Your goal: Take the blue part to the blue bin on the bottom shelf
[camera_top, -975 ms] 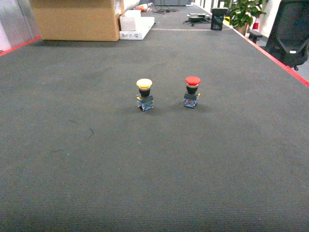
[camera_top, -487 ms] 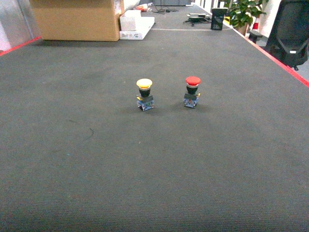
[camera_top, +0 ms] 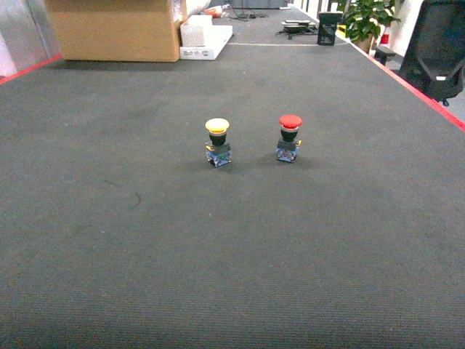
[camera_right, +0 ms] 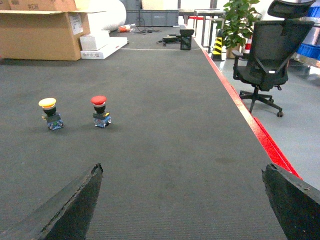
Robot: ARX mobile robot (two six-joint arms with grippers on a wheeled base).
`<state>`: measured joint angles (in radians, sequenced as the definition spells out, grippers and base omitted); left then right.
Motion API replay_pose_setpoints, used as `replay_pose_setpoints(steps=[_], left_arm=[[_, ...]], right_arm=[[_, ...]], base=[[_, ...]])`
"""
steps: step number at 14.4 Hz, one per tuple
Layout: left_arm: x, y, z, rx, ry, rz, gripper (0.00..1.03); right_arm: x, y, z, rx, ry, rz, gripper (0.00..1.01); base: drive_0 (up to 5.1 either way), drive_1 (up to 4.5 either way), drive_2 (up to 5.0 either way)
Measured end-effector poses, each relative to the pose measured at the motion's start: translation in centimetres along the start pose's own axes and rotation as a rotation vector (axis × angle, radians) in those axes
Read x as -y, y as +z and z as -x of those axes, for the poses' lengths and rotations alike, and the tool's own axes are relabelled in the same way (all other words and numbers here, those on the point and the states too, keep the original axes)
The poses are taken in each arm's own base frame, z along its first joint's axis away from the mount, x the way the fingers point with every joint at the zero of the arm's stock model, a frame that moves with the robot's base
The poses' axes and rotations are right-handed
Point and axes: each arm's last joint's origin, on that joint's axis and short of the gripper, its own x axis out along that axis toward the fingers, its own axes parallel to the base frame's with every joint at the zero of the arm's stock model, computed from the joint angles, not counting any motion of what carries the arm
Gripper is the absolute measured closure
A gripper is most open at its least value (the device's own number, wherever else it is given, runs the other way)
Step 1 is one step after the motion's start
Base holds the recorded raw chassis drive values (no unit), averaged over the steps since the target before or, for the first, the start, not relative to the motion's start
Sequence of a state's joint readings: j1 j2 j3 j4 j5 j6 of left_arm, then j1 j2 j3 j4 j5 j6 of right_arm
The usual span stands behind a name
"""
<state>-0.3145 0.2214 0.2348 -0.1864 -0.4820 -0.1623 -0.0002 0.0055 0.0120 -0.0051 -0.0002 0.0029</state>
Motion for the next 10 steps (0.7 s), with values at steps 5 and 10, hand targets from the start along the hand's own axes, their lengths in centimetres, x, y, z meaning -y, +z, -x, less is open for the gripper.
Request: replay_pose_setpoints(steps=[5,10], left_arm=[[0.00,0.00,0.00,0.000,0.000,0.000,0.60],[0.00,0.00,0.00,0.000,0.000,0.000,0.60]], right_arm=[[0.00,0.00,0.00,0.000,0.000,0.000,0.03],[0.00,0.00,0.00,0.000,0.000,0.000,0.03]], base=[[0.0,0.00,0.0],[0.0,-0.82,0.9]])
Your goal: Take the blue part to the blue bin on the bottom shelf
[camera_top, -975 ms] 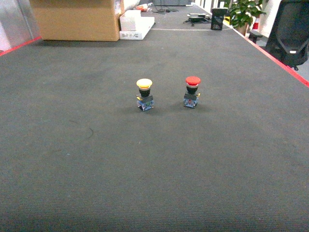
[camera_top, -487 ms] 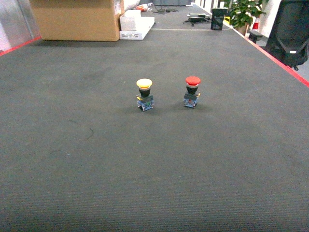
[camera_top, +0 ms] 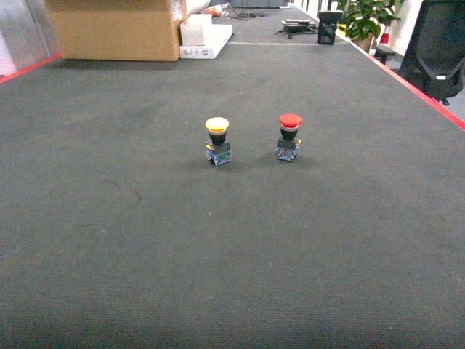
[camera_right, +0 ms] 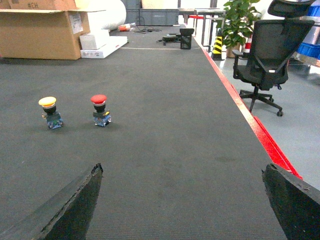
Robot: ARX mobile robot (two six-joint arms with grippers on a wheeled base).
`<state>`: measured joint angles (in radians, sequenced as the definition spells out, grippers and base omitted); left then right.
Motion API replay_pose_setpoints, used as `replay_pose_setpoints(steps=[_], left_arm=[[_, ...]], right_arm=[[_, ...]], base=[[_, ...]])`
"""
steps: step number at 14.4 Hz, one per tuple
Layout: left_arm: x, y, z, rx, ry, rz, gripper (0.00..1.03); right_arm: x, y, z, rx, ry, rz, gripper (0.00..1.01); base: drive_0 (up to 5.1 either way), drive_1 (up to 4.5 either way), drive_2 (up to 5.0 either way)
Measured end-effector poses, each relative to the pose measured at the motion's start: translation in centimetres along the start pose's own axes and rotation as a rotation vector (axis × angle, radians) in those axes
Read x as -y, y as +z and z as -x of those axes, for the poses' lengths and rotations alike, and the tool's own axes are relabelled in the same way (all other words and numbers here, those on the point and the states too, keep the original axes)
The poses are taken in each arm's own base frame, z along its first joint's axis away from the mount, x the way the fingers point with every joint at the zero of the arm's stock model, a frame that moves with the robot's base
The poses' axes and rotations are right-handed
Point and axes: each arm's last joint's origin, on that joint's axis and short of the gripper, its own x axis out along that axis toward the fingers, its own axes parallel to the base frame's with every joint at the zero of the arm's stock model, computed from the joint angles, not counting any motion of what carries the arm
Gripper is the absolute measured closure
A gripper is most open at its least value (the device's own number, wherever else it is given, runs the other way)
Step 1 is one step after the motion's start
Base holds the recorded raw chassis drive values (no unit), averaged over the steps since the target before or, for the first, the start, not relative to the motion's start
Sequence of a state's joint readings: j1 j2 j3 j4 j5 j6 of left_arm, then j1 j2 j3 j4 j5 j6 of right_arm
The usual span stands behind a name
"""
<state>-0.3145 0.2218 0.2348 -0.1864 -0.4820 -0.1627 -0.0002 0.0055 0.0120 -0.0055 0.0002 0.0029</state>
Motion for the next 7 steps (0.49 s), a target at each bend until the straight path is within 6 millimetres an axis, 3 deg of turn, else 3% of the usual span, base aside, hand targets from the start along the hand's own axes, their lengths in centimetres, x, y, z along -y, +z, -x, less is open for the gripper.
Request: replay_pose_setpoints(steps=[7], left_arm=[[-0.02,-0.02,0.01,-0.002,0.002,0.002,0.60]], right_arm=[[0.00,0.00,0.00,0.000,0.000,0.000,0.03]], base=[[0.1,-4.09,4.3]])
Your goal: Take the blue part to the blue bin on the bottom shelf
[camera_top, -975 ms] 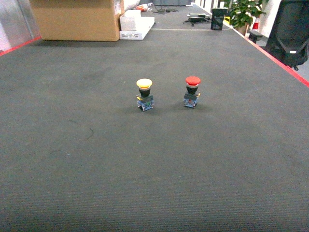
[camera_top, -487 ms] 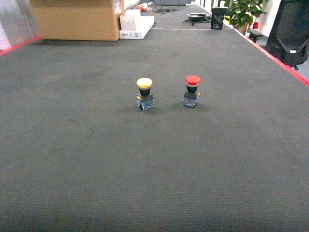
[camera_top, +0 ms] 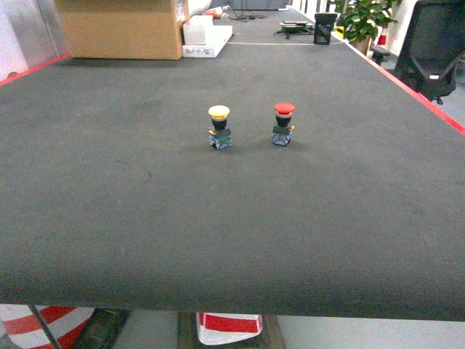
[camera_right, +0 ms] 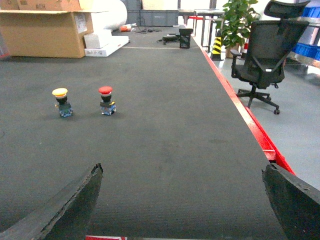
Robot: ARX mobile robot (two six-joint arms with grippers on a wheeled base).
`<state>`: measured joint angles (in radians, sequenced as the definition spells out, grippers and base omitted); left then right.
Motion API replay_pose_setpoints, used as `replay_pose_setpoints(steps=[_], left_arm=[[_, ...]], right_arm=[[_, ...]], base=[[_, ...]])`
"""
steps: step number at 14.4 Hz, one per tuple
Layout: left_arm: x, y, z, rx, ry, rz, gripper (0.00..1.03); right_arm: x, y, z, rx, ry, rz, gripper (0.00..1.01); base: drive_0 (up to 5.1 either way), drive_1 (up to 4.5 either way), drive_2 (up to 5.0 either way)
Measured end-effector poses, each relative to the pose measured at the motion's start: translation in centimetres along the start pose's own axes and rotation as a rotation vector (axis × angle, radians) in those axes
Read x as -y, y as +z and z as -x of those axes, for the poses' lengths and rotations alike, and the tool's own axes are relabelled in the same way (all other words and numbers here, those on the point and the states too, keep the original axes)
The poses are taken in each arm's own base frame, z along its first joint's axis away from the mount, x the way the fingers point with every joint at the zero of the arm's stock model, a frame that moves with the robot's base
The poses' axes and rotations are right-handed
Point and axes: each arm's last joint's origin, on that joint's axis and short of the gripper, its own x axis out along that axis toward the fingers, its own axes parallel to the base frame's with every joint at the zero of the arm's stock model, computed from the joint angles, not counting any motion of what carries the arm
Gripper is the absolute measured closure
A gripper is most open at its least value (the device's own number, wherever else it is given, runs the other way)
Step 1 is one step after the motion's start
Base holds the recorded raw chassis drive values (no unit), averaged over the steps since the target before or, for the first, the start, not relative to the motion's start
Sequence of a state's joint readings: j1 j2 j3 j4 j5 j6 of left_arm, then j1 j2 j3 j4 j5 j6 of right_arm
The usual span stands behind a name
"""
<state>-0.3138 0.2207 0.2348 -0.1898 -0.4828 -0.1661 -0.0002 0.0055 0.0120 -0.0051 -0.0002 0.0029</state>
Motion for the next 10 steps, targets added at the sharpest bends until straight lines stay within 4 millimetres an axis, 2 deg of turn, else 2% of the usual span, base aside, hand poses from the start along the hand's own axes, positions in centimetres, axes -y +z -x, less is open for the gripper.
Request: replay_pose_setpoints(steps=[1,10], left_arm=[[0.00,0.06,0.00,0.005,0.000,0.006,0.60],[0.01,0.03,0.00,0.003,-0.002,0.012,0.60]], right_arm=[[0.00,0.01,0.00,0.001,0.001,0.000,0.03],[0.00,0.00,0.00,0.000,0.000,0.000,0.03]], base=[[0.1,-4.10,4.3],[-1.8,-1.76,-1.8]])
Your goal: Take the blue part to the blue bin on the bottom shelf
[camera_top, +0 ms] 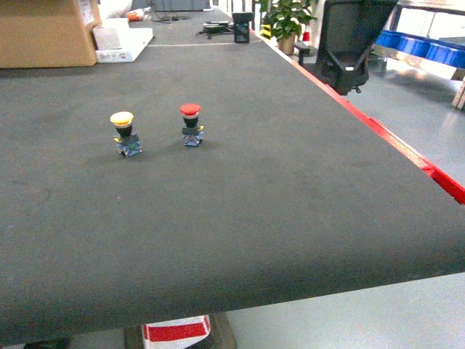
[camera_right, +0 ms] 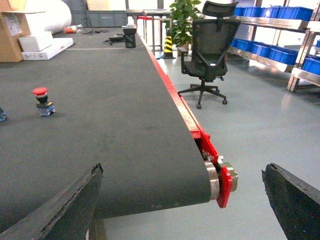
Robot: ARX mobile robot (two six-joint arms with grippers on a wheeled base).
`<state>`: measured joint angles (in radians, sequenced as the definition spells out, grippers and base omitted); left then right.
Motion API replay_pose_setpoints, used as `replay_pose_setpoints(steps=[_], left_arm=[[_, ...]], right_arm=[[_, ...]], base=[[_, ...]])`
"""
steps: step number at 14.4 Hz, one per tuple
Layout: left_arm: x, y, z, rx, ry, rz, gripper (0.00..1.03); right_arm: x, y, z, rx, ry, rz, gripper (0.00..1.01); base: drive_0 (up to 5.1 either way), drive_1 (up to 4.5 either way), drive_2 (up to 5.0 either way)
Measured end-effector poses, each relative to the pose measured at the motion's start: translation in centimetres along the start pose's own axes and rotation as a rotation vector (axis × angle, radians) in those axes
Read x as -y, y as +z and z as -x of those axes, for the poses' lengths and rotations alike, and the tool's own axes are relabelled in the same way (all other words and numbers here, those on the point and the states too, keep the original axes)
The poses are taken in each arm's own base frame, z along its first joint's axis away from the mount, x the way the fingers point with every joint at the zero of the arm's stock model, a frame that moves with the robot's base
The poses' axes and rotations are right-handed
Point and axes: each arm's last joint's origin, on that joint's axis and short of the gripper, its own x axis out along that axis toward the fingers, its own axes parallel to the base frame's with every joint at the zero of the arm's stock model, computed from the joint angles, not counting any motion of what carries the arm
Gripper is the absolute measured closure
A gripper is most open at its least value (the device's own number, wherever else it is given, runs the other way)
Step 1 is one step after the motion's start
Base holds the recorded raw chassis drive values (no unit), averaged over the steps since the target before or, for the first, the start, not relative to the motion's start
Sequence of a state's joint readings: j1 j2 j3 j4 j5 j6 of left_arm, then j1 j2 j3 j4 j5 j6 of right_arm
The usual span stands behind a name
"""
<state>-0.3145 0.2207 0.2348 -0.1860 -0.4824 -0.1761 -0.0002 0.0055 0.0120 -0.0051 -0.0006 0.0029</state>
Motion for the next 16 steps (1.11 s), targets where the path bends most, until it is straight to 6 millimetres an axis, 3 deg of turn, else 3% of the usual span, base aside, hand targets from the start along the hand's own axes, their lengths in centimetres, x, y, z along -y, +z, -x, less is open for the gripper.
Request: replay_pose_setpoints(steps=[16], left_arm=[[0.00,0.00,0.00,0.000,0.000,0.000,0.60]], right_arm=[[0.00,0.00,0.00,0.000,0.000,0.000,0.03]], base=[[-1.6,-1.55,-1.6]])
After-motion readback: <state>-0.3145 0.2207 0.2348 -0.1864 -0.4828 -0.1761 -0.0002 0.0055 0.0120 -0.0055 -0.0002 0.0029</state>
